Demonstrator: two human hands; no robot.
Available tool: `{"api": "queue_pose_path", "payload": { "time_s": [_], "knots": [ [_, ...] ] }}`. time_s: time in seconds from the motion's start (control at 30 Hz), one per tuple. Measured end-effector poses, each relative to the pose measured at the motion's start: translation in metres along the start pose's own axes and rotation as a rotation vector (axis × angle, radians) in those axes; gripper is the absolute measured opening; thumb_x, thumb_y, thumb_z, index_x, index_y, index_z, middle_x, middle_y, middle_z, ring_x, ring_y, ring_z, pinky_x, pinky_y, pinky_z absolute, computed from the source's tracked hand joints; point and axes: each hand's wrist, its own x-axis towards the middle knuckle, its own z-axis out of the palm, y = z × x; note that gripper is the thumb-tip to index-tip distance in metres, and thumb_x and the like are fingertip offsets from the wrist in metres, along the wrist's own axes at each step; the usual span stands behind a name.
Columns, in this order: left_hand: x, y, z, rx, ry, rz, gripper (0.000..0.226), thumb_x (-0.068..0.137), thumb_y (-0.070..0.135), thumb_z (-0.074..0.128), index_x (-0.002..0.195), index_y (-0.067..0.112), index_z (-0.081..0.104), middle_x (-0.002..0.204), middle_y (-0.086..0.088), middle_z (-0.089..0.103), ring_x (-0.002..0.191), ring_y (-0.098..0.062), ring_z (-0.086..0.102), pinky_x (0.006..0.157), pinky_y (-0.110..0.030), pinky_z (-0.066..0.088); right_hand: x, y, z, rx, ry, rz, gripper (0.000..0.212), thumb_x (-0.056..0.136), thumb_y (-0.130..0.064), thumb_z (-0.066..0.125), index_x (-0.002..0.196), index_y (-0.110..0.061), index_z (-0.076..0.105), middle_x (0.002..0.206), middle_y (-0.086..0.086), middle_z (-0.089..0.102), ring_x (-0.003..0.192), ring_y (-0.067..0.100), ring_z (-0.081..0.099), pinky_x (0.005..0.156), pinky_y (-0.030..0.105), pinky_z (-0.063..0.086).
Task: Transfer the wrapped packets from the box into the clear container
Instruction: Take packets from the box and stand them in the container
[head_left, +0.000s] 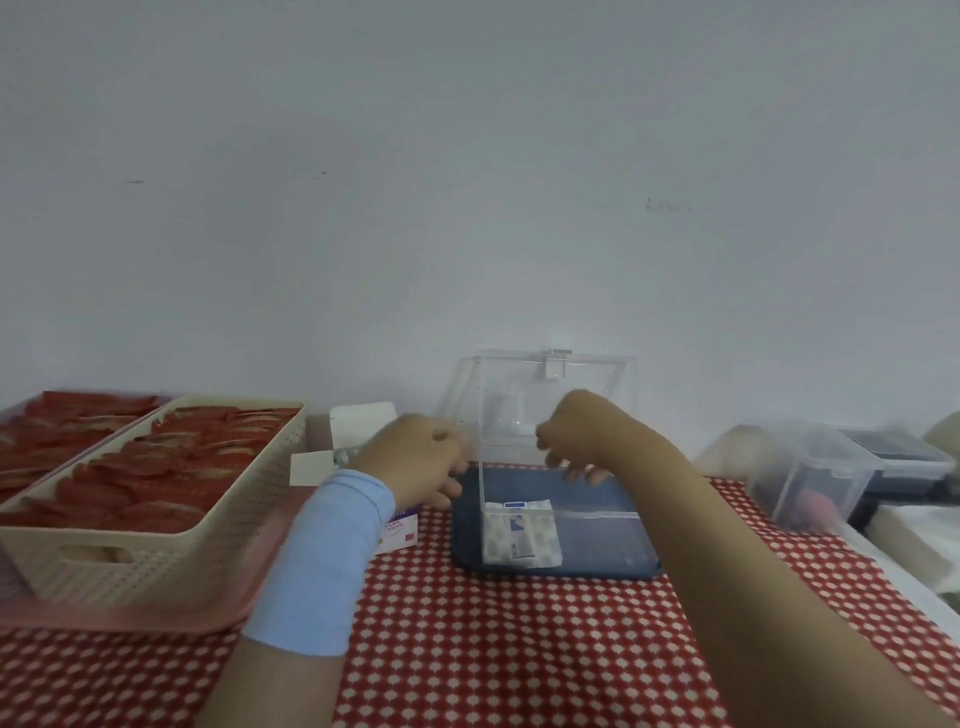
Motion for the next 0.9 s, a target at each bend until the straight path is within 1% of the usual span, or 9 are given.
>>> {"api": "queue_pose_path", "payload": {
  "time_s": [0.1, 0.17, 0.2, 0.3, 0.37, 0.53, 0.7, 0.83, 0.9],
  "knots": [
    [-0.004, -0.012, -0.037, 0.174, 0.236, 0.123, 0.018, 0.097, 0.029, 0.053, 0.089, 0.034, 0.069, 0.090, 0.012, 0.073, 0.080, -0.007, 0.069, 0.077, -0.032, 0.057, -0.011, -0.033, 0.007, 0.068, 0.147, -0.315, 0.022, 0.098, -0.019, 0.056, 0.103, -0.007, 0.074, 0.095, 0.006, 0.076, 0.075, 0.022, 0.073, 0.069, 0.034, 0.060],
    [-0.001, -0.032, -0.055, 0.234, 0.294, 0.121, 0.010, 0.092, 0.032, 0.062, 0.092, 0.040, 0.066, 0.102, 0.015, 0.070, 0.088, -0.003, 0.064, 0.079, -0.027, 0.051, -0.024, -0.056, 0.019, 0.077, 0.125, -0.510, 0.020, 0.099, -0.020, 0.058, 0.109, -0.017, 0.075, 0.103, -0.004, 0.073, 0.078, 0.008, 0.065, 0.074, 0.024, 0.050],
    [0.000, -0.044, -0.060, 0.280, 0.264, 0.085, 0.014, 0.088, 0.034, 0.068, 0.101, 0.040, 0.065, 0.112, 0.013, 0.067, 0.096, -0.005, 0.061, 0.083, -0.026, 0.049, -0.027, -0.066, 0.028, 0.044, 0.109, -0.572, 0.021, 0.098, -0.019, 0.059, 0.110, -0.019, 0.076, 0.106, -0.006, 0.073, 0.082, 0.005, 0.061, 0.078, 0.022, 0.047],
    [0.004, -0.071, -0.067, 0.542, 0.129, -0.011, 0.078, 0.067, 0.056, 0.080, 0.136, 0.034, 0.051, 0.136, 0.007, 0.051, 0.128, -0.019, 0.045, 0.107, -0.039, 0.040, -0.022, -0.085, 0.053, -0.056, 0.096, -0.633, 0.022, 0.097, -0.017, 0.061, 0.112, -0.022, 0.076, 0.114, -0.006, 0.073, 0.092, 0.005, 0.062, 0.085, 0.021, 0.048],
    [0.007, -0.078, -0.065, 0.636, 0.108, -0.002, 0.095, 0.060, 0.057, 0.082, 0.143, 0.032, 0.043, 0.143, 0.005, 0.047, 0.132, -0.020, 0.042, 0.111, -0.040, 0.037, -0.017, -0.092, 0.065, -0.116, 0.085, -0.637, 0.022, 0.096, -0.018, 0.064, 0.114, -0.022, 0.075, 0.115, -0.006, 0.073, 0.098, 0.008, 0.065, 0.086, 0.022, 0.050],
    [0.011, -0.084, -0.059, 0.598, 0.212, 0.111, 0.085, 0.071, 0.035, 0.082, 0.145, 0.032, 0.040, 0.139, 0.004, 0.053, 0.126, -0.017, 0.050, 0.108, -0.036, 0.042, -0.004, -0.105, 0.082, -0.322, 0.101, -0.568, 0.022, 0.093, -0.028, 0.068, 0.114, -0.030, 0.074, 0.111, -0.006, 0.072, 0.098, 0.014, 0.066, 0.087, 0.033, 0.056],
    [0.012, -0.091, -0.064, 0.394, 0.144, 0.098, 0.091, 0.066, 0.042, 0.082, 0.146, 0.033, 0.039, 0.140, 0.006, 0.052, 0.124, -0.016, 0.054, 0.105, -0.040, 0.047, 0.007, -0.111, 0.091, -0.357, 0.132, -0.504, 0.014, 0.092, -0.032, 0.066, 0.099, -0.028, 0.077, 0.096, -0.004, 0.073, 0.086, 0.016, 0.068, 0.079, 0.036, 0.059],
    [0.016, -0.094, -0.067, 0.202, 0.221, 0.132, 0.048, 0.087, 0.021, 0.066, 0.133, 0.031, 0.055, 0.138, 0.009, 0.052, 0.127, -0.012, 0.050, 0.109, -0.037, 0.042, 0.011, -0.107, 0.095, -0.362, 0.124, -0.476, 0.027, 0.095, -0.044, 0.060, 0.098, -0.021, 0.074, 0.090, -0.002, 0.072, 0.082, 0.017, 0.067, 0.078, 0.036, 0.058],
    [0.017, -0.092, -0.067, 0.189, 0.268, 0.171, 0.035, 0.093, 0.014, 0.059, 0.123, 0.031, 0.063, 0.127, 0.010, 0.055, 0.118, -0.008, 0.052, 0.106, -0.031, 0.043, 0.013, -0.104, 0.096, -0.347, 0.076, -0.462, 0.025, 0.093, -0.043, 0.063, 0.100, -0.023, 0.076, 0.094, -0.003, 0.073, 0.087, 0.017, 0.067, 0.082, 0.038, 0.058]
  ]
}}
